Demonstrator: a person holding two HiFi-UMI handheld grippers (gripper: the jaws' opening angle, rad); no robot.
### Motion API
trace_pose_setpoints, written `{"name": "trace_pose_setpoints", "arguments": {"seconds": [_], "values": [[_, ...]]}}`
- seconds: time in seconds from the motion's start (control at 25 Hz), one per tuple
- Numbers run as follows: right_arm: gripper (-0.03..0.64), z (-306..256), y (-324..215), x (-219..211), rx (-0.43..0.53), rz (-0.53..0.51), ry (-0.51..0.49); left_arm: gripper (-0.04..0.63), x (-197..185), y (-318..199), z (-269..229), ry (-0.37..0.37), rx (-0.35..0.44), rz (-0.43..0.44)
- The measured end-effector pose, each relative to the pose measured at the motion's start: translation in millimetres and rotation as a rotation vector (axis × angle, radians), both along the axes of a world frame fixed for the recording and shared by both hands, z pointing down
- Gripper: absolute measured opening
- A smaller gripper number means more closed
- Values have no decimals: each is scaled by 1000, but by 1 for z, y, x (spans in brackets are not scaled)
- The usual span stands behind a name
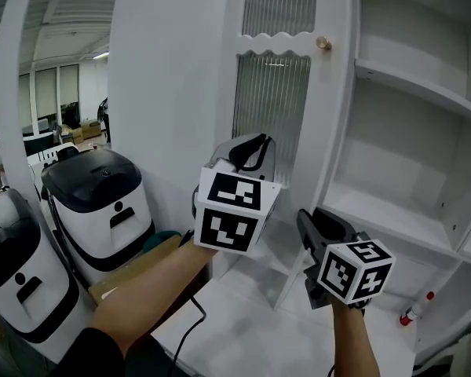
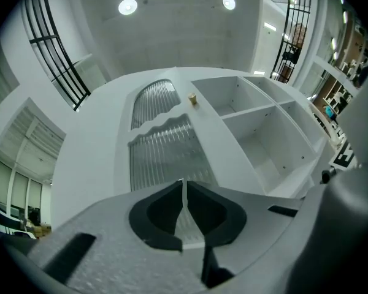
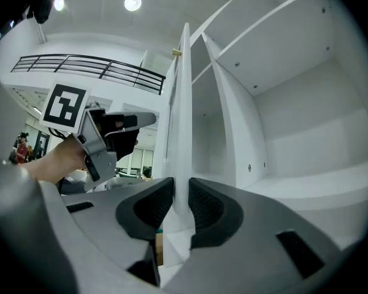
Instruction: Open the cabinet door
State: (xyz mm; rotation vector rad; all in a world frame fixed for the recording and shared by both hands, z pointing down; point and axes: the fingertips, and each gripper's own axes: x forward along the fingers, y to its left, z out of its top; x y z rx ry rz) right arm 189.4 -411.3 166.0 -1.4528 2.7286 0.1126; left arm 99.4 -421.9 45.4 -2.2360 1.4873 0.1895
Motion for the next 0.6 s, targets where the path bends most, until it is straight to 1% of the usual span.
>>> {"name": "trace_pose_setpoints", "arguments": {"seconds": [0.24, 0.6], "values": [[84, 1, 9, -5, -2, 47, -9, 12, -17, 6, 24, 13, -71, 8], [84, 1, 21, -13, -1, 107, -15, 11, -30, 14, 56, 11, -138, 53]]}}
